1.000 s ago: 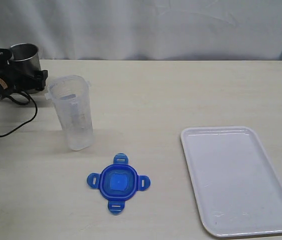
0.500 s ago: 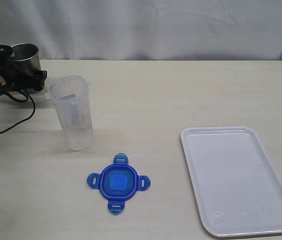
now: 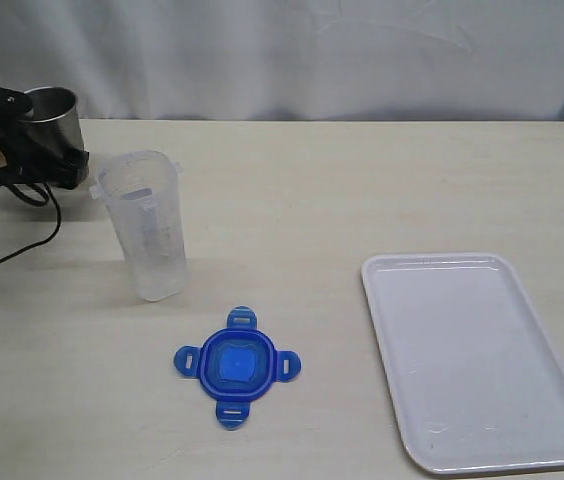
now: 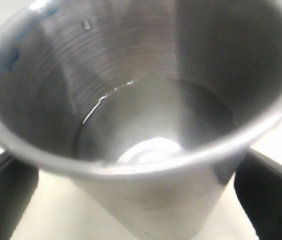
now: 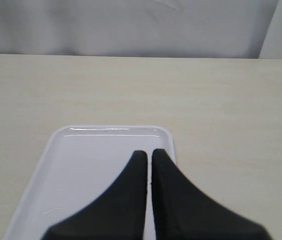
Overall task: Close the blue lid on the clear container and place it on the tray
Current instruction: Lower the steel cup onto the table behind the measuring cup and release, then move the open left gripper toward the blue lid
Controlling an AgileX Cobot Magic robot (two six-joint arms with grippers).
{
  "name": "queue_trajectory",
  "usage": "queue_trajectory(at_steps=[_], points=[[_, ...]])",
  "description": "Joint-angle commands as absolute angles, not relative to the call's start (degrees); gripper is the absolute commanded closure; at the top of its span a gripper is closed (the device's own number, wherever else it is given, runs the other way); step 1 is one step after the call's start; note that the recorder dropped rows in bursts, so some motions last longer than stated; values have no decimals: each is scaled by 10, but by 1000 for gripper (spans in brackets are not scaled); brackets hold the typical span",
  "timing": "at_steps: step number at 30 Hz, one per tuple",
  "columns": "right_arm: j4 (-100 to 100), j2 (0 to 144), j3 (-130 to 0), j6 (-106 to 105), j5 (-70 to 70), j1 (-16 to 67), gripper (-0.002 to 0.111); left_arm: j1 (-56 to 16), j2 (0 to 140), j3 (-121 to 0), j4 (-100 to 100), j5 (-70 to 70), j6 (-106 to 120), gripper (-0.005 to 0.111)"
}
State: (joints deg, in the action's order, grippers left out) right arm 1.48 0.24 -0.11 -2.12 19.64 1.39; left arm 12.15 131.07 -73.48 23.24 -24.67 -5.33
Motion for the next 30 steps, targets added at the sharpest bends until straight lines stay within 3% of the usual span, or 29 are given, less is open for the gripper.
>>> queue_trajectory(at_steps=[1, 7, 10, 20, 25, 30], points=[[10, 0, 0, -21, 196, 15, 104, 123, 1291, -733, 233, -211, -64, 2], [10, 0, 0, -21, 196, 15, 104, 123, 1275, -716, 238, -172, -93, 2], [10, 0, 0, -21, 196, 15, 104, 123, 1252, -657, 259, -264, -93, 2], [10, 0, 0, -21, 196, 15, 104, 123, 1169, -510, 253, -256, -123, 2], [10, 0, 0, -21, 196, 15, 104, 123, 1036, -402, 249, -217, -126, 2], [10, 0, 0, -21, 196, 15, 104, 120, 885, -338, 250, -93, -178, 5]])
